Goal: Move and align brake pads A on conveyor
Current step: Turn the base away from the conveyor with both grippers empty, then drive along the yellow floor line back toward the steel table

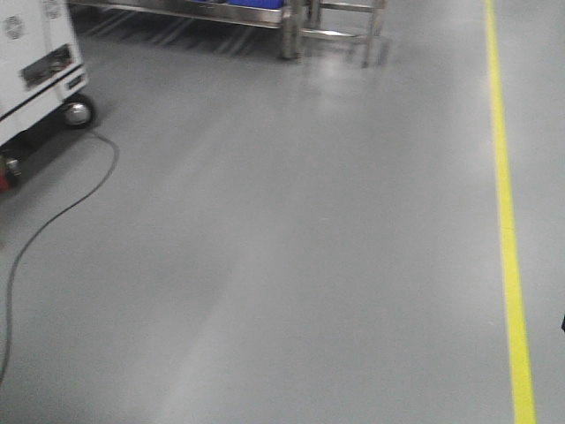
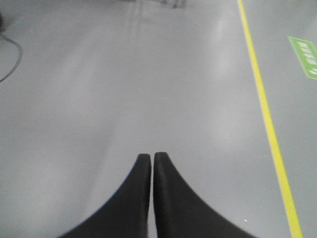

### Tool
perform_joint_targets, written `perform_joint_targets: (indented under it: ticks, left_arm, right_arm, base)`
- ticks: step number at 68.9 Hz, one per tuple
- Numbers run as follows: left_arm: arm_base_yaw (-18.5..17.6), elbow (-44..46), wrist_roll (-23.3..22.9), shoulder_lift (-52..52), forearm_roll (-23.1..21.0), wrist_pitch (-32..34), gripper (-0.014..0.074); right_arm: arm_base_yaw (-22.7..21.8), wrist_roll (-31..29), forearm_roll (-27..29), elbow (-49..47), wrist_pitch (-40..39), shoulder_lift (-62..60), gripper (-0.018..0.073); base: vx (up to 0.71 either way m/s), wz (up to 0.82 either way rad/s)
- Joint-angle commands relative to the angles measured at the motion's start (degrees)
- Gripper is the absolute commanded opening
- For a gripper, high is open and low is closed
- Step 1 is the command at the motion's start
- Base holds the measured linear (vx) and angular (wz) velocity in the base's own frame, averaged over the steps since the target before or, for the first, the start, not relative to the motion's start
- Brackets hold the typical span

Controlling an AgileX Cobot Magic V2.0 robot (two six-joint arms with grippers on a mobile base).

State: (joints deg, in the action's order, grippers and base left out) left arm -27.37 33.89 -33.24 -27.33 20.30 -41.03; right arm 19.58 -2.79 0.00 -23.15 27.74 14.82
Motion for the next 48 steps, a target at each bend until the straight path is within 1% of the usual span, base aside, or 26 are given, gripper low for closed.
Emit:
perform_joint_targets:
  ticks: [1,30,48]
  left_arm:
    - [-0.11,1.45,-0.2,-0.31,0.87,3.42,-0.0006]
    - [-0.11,1.45,-0.2,-0.31,0.87,3.42,-0.0006]
    - [-0.11,1.45,-0.2,-0.31,0.87,3.42,-0.0006]
  right_arm:
    - [-0.13,-0.3,-0.81,-1.48,-4.08,0.44,-0.0004]
    - [-0.13,-0.3,-0.81,-1.48,-4.08,0.44,-0.0004]
    - [-0.13,-0.3,-0.77,-1.48,-4.16,0.44,-0.0004]
  base:
    - [0.05,-0.61]
    - [0.07,-0.6]
    - [0.16,-0.53]
